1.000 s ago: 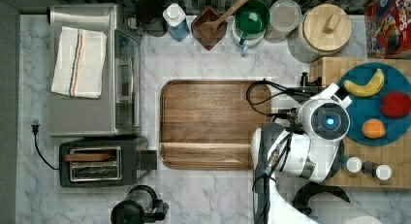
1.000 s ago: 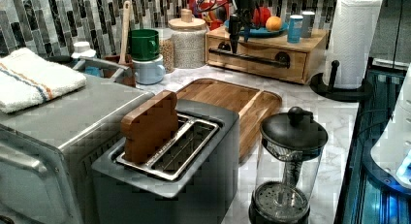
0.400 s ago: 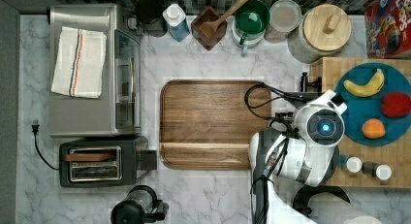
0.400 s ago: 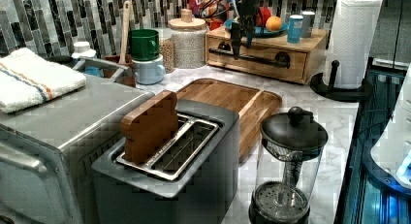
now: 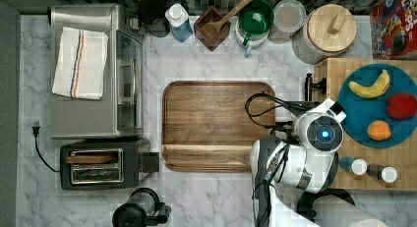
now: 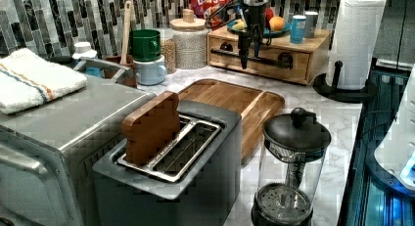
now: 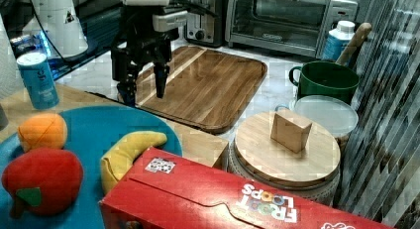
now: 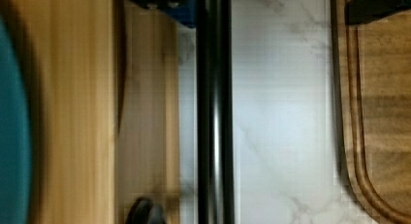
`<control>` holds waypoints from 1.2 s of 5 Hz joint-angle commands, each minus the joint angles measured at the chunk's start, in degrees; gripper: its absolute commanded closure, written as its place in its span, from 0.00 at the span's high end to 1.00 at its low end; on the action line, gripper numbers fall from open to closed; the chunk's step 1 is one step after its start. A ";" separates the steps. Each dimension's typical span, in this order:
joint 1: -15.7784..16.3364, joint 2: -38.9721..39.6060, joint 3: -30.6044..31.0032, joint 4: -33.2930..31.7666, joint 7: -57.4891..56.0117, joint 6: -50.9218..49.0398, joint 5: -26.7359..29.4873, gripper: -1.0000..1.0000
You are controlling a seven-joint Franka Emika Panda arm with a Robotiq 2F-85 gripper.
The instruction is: Open the drawer.
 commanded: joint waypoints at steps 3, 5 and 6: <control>7.68 1.94 5.33 1.72 16.14 -0.83 2.94 1.00; 10.38 1.89 9.34 -1.40 22.88 3.11 1.81 1.00; 14.46 0.87 9.83 -4.21 32.01 5.76 -2.31 1.00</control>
